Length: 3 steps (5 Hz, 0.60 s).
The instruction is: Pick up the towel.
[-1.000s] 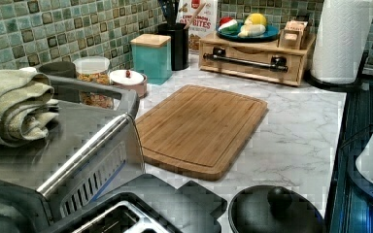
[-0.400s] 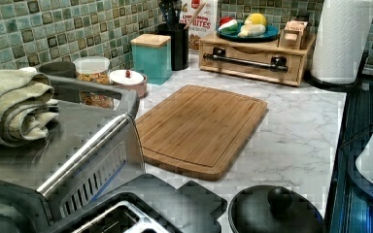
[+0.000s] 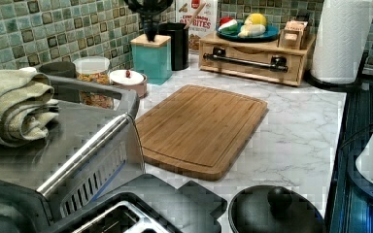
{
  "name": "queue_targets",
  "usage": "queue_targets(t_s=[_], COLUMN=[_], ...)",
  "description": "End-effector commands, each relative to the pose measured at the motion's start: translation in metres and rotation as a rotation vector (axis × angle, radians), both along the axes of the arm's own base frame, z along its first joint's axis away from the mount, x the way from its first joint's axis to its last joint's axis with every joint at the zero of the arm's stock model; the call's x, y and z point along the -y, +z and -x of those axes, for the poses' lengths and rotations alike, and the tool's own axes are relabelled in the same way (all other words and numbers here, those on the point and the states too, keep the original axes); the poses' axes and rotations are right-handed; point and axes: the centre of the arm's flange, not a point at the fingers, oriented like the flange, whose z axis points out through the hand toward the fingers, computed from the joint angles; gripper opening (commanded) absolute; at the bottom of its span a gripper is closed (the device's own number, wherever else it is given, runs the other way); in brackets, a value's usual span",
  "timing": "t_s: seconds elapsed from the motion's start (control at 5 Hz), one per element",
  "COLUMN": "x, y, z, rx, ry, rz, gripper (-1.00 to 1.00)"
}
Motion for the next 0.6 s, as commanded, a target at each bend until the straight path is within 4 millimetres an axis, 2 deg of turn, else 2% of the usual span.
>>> queue_targets(t_s=[0.2,0.4,0.6], x=[-0.058,-0.077,-0.102], y=[0.103,0.106,0.112], z=[-0.009,-0.014,-0.01], rx=[0.294,0.29,0.348], ry=[0.326,0.438,0.565], rz=[-0.174,-0.244,-0.287], gripper=[-1.0,0.11,1.0])
